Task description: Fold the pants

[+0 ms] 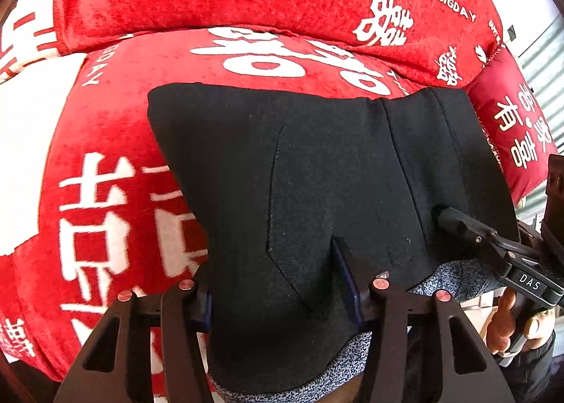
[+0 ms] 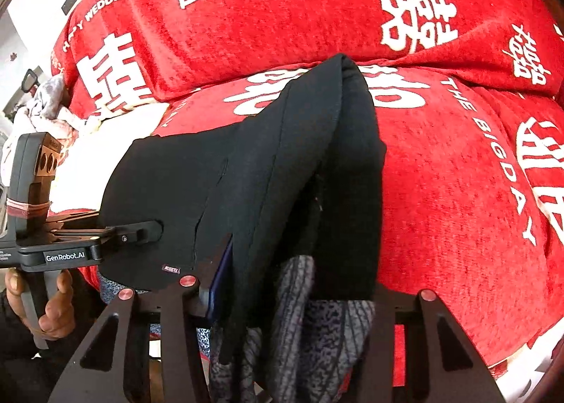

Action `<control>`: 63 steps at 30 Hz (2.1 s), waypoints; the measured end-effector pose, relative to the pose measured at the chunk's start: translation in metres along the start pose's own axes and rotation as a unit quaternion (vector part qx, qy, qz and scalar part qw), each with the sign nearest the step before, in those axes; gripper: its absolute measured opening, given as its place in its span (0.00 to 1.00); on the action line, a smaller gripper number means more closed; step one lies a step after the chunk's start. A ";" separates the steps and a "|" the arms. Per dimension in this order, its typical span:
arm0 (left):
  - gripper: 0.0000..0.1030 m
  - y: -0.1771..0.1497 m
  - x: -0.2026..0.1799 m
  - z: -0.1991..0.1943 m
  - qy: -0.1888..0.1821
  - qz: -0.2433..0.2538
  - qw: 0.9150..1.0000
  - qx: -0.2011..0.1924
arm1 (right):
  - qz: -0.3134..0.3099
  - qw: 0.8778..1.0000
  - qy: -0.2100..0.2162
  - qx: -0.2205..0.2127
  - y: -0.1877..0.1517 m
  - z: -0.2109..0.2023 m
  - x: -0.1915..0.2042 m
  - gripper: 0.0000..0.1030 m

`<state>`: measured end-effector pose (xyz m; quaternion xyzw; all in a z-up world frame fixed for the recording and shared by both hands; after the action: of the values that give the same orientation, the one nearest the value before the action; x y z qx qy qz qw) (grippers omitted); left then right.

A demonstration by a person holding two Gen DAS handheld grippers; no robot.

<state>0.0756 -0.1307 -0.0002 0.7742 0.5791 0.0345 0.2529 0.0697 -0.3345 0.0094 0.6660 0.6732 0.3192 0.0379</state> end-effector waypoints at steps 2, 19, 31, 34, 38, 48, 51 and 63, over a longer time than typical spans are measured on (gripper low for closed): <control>0.53 -0.004 0.005 -0.006 0.004 -0.004 1.000 -0.003 | -0.003 1.000 0.002 0.000 -0.001 0.000 0.009 0.50; 0.53 -0.017 0.081 -0.057 0.053 -0.032 0.998 -0.022 | -0.028 0.999 0.018 0.006 0.006 0.020 0.102 0.50; 0.53 -0.007 0.125 -0.056 0.067 -0.054 0.996 -0.013 | -0.041 0.999 0.001 0.019 0.025 0.052 0.143 0.50; 0.53 -0.003 0.133 -0.053 0.067 -0.057 0.996 -0.008 | -0.038 0.999 -0.001 0.023 0.029 0.060 0.149 0.50; 0.53 0.003 0.143 -0.046 0.065 -0.064 0.996 0.000 | -0.033 0.999 -0.005 0.030 0.036 0.071 0.154 0.50; 0.53 0.009 0.154 -0.024 0.056 -0.071 0.996 0.016 | -0.021 0.998 -0.016 0.050 0.042 0.093 0.148 0.50; 0.53 0.009 0.157 -0.019 0.051 -0.074 0.996 0.016 | -0.018 0.998 -0.019 0.055 0.041 0.101 0.143 0.50; 0.83 -0.006 0.178 -0.008 0.036 -0.105 0.994 0.010 | 0.017 0.997 -0.021 0.069 0.038 0.122 0.119 0.65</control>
<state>0.1260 0.0360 -0.0380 0.7097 0.6665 0.0294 0.2265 0.1479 -0.1821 -0.0250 0.6845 0.6816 0.2584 0.0004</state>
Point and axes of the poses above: each gripper's, at about its wrist camera, not at the fingertips, and z roughly the way its jaws point, x to its left, y to its top, the point moved 5 cm from there along z, roughly the way its jaws point, and after that the axes turned 14 degrees about z, right-handed, at the moved point
